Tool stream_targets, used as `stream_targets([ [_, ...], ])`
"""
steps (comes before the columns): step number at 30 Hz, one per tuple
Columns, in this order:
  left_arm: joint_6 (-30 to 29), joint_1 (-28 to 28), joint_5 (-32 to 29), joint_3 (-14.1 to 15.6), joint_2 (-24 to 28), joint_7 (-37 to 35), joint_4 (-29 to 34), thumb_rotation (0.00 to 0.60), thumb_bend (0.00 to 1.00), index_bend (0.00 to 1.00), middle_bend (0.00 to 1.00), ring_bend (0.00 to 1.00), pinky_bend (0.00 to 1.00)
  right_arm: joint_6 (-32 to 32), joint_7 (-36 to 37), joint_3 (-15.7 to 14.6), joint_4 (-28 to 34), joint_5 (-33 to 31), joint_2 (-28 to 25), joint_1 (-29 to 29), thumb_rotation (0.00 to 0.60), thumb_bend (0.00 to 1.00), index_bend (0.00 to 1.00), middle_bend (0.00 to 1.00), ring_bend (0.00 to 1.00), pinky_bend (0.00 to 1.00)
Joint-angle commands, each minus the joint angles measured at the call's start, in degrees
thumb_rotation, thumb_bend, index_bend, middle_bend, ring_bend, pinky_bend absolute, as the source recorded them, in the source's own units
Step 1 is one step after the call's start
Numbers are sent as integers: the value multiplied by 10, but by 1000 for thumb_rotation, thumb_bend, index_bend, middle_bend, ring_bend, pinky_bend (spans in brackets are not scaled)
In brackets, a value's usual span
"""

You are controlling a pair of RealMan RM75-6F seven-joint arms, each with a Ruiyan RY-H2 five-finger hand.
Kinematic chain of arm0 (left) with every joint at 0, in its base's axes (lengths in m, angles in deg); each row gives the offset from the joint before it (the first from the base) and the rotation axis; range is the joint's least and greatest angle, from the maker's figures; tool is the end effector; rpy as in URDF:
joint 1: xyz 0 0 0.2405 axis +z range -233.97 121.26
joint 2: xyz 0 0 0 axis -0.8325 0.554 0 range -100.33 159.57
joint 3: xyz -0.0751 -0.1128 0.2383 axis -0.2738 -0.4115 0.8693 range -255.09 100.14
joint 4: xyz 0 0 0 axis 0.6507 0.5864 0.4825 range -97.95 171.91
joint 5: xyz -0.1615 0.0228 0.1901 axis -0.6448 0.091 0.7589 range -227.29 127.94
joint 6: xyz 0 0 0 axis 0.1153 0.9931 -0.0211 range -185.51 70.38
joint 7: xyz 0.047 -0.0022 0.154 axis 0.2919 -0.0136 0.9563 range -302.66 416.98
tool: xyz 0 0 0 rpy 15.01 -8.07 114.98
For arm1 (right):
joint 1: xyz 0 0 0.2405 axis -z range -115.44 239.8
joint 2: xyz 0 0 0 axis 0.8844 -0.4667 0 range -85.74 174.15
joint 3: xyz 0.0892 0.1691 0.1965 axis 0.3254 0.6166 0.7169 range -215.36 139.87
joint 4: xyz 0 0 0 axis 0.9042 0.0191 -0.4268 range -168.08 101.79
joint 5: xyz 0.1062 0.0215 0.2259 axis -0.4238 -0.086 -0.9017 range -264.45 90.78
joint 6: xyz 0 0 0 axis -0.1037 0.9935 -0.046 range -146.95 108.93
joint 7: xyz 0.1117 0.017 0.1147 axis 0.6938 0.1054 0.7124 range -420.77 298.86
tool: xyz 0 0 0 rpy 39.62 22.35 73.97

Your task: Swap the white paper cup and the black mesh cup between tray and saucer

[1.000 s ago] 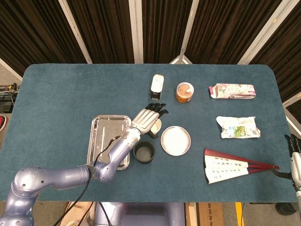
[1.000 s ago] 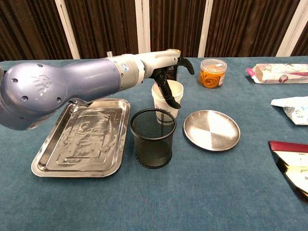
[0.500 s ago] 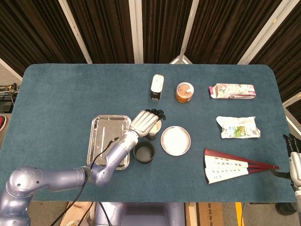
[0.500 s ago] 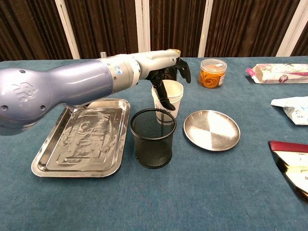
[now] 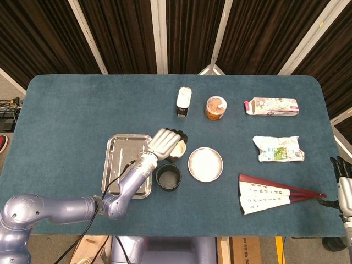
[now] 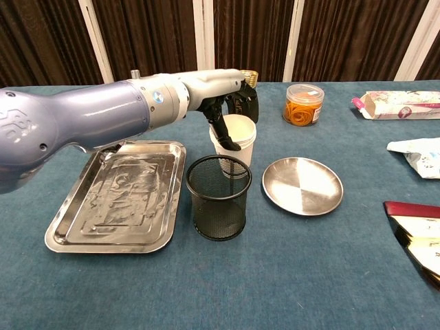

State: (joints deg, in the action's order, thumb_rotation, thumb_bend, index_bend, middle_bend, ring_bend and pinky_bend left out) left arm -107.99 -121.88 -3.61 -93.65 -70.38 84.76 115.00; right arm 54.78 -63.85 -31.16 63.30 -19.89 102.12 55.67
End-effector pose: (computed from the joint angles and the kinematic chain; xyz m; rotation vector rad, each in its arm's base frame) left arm 0.0059 0.4145 -0.1197 -2.0095 -0.9134 -1.0309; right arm -0.3824 -0.2205 0.1615 1.2036 -1.0711 0.6620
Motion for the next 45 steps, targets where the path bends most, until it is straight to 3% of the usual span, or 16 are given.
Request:
stream_targets([
  [1, -7, 2, 4, 0, -1, 1, -3, 600, 383, 404, 350, 349, 401, -1, 1, 0, -2, 0, 0, 0, 600, 0, 0, 0, 0, 0],
  [8, -25, 8, 19, -7, 1, -11, -7, 600, 420, 422, 361, 358, 409, -6, 5, 1, -4, -1, 1, -1, 600, 0, 0, 0, 0, 0],
  [14, -30, 21, 31, -19, 37, -28, 26, 600, 418, 419, 345, 358, 404, -8, 3, 1, -6, -3, 2, -2, 600, 0, 0, 0, 0, 0],
  [17, -37, 33, 35, -19, 80, -22, 67, 600, 414, 415, 336, 354, 397, -8, 5, 2, -5, -3, 1, -2, 600, 0, 0, 0, 0, 0],
  [25, -40, 88, 20, 18, 243, 8, 226, 600, 413, 407, 312, 341, 387, -7, 1, 1, -2, -1, 1, -1, 600, 0, 0, 0, 0, 0],
  [30, -17, 113, 20, 43, 298, -15, 255, 600, 413, 405, 309, 335, 380, -3, -4, 2, 2, -2, 0, 0, 600, 0, 0, 0, 0, 0],
  [37, 7, 136, 54, 76, 295, -56, 218, 600, 409, 404, 299, 329, 373, -1, -9, 1, 4, -3, 1, 1, 600, 0, 0, 0, 0, 0],
  [45, 26, 147, 106, 85, 264, -110, 170, 600, 400, 400, 260, 285, 345, -1, -6, 2, 3, -3, 1, 2, 600, 0, 0, 0, 0, 0],
])
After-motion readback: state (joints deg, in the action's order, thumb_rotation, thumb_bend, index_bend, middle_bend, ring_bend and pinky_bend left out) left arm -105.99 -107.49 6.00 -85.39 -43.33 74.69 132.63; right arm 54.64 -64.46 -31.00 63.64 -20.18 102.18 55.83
